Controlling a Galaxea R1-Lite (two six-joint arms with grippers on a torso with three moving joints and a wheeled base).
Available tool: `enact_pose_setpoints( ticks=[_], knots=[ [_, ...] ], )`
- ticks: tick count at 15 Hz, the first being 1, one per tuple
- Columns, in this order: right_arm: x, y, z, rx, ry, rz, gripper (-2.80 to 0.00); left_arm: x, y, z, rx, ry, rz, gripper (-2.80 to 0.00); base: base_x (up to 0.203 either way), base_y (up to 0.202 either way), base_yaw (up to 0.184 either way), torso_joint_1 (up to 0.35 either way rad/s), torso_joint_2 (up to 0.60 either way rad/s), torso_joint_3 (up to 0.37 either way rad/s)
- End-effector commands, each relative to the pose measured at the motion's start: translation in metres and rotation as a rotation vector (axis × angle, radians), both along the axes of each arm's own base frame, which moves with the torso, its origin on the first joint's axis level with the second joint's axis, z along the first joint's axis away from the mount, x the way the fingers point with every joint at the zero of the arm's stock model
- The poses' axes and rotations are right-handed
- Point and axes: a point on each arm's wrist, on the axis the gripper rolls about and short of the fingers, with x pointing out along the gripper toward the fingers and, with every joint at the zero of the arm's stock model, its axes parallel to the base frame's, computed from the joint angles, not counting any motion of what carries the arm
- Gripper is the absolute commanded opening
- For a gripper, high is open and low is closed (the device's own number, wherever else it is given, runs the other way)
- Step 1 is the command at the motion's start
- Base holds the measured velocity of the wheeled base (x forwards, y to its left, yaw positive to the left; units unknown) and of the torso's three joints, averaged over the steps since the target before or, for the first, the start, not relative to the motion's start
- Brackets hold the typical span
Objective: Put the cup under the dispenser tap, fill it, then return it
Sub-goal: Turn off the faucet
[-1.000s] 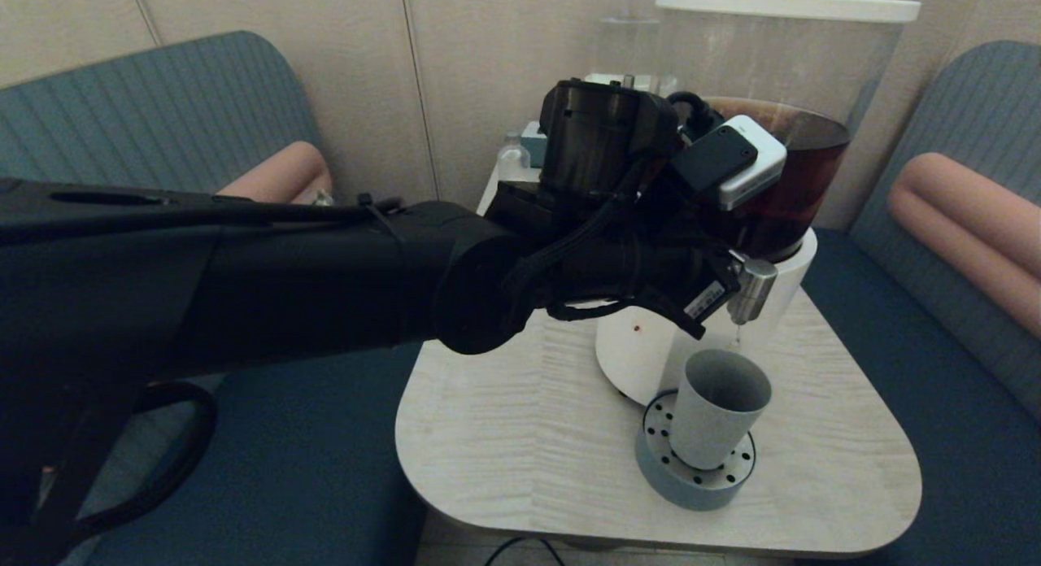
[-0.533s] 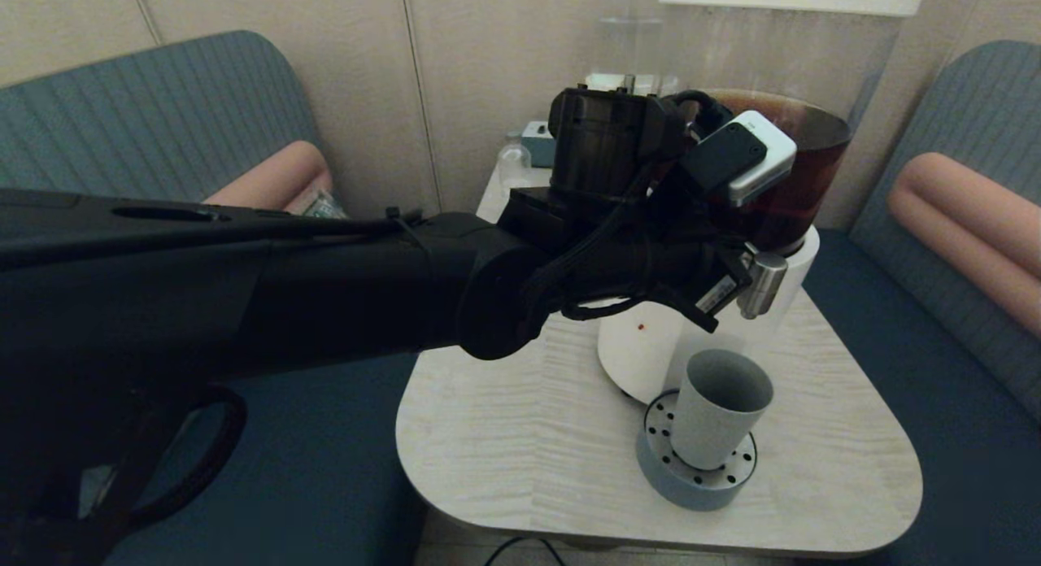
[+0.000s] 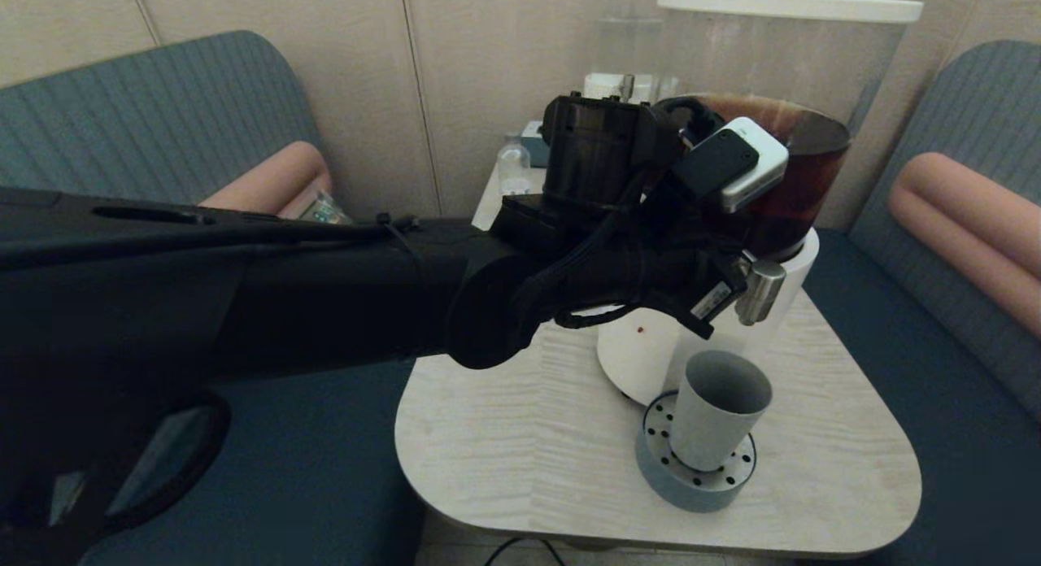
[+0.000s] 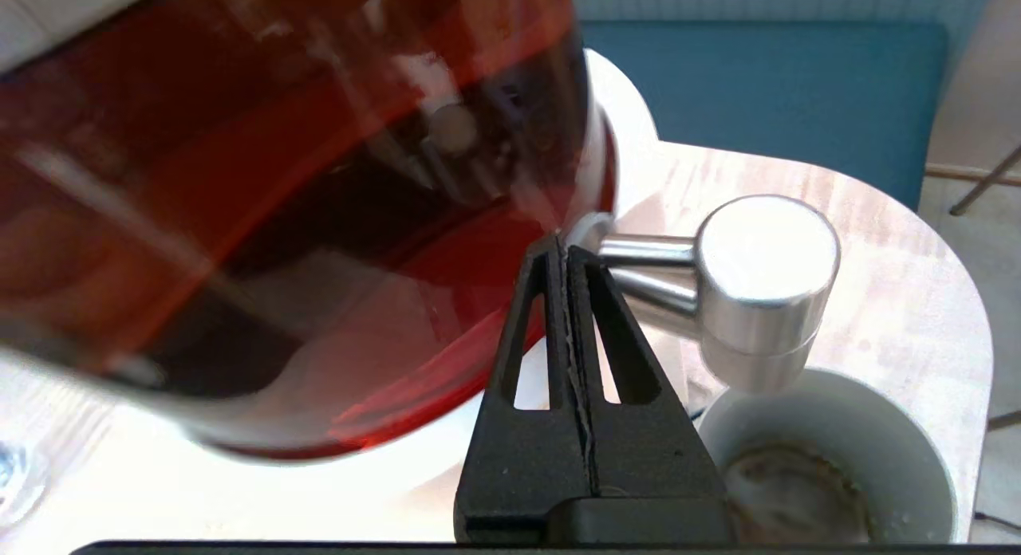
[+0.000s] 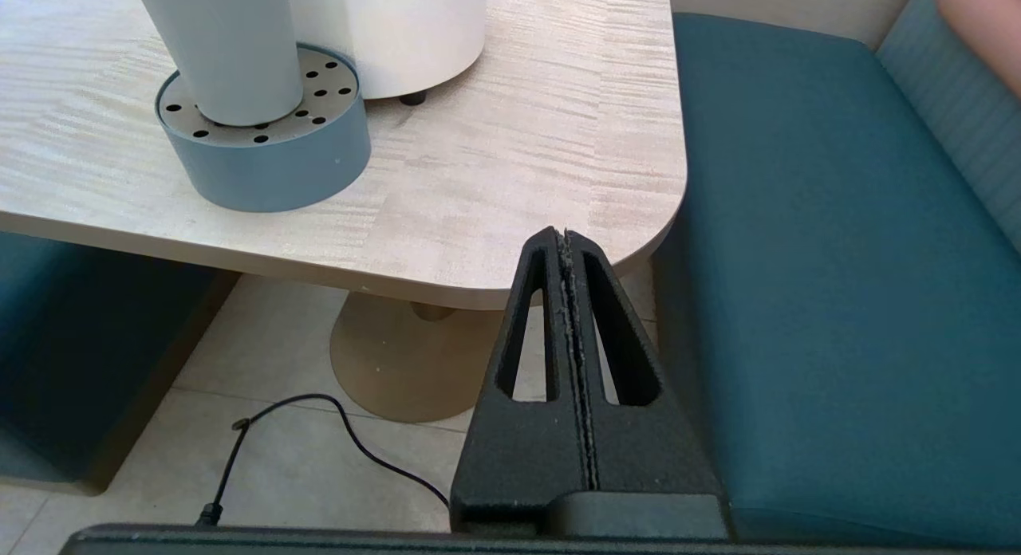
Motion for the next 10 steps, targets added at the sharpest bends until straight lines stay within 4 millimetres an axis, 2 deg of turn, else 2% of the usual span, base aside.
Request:
enact_pose_setpoints(
  ticks=[1,4,6,8,10],
  knots=[
    [0.000,0.000,0.000,0.001,0.000,0.001,-2.80,-0.004,0.009,0.002,0.016,0.013,0.005,-2.80,0.000,0.000,0.000,0.000,0.00,0.000],
    [0.000,0.000,0.000,-0.001,0.001,0.001,-2.80,-0.009,0.027,0.000,0.037,0.040,0.028,-2.80,0.000,0.000,0.000,0.000,0.00,0.000],
    [0.000,0.000,0.000,-0.001,0.001,0.001,-2.80,-0.014,0.049,0.006,0.040,0.052,0.058,-2.80,0.000,0.000,0.000,0.000,0.00,0.000],
    [0.000,0.000,0.000,-0.001,0.001,0.001,-2.80,-0.023,0.083,0.013,0.015,0.096,0.114,-2.80,0.000,0.000,0.000,0.000,0.00,0.000],
    [0.000,0.000,0.000,-0.001,0.000,0.001,-2.80,-0.039,0.126,0.016,-0.029,0.185,0.186,-2.80,0.000,0.000,0.000,0.000,0.00,0.000]
  ],
)
